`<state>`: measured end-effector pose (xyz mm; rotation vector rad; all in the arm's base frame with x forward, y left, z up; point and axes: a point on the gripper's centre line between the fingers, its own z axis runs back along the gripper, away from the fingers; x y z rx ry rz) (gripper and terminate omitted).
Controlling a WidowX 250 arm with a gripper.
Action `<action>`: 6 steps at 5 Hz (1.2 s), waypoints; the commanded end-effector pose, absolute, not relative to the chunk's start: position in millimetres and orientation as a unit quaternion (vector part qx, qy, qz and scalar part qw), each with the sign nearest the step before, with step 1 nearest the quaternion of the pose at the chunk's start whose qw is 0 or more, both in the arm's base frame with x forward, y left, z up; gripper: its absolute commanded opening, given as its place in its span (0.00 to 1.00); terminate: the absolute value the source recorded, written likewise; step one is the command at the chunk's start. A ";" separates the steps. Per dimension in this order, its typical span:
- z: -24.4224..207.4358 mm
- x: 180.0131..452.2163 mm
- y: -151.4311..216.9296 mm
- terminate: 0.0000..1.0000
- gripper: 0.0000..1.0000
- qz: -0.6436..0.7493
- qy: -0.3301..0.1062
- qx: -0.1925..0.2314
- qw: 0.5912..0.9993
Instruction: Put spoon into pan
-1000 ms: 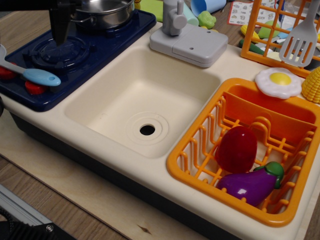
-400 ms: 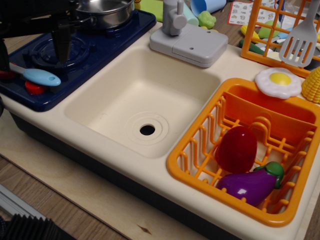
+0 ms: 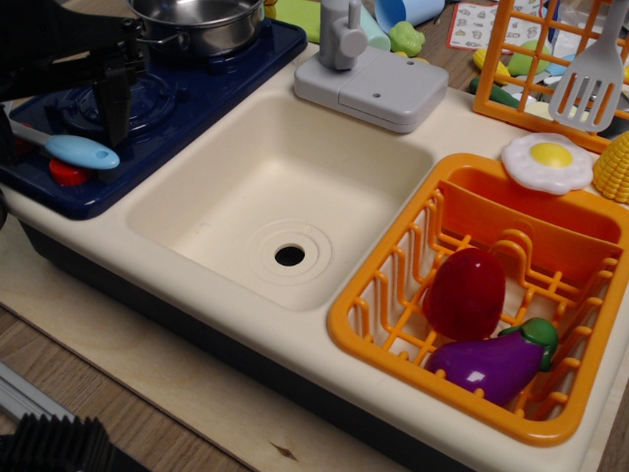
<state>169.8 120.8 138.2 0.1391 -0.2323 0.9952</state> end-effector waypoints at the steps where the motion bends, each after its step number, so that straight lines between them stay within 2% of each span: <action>1: 133.3 168.8 127.6 0.00 1.00 0.483 -0.121 0.060 0.865; 2: 126.8 166.6 127.9 0.00 1.00 0.485 -0.127 0.060 0.863; 3: 124.0 164.4 124.9 0.00 0.00 0.488 -0.133 0.063 0.860; 4: 128.1 164.9 122.3 0.00 0.00 0.489 -0.131 0.068 0.860; 6: 156.4 174.0 117.4 0.00 0.00 0.456 -0.147 0.097 0.872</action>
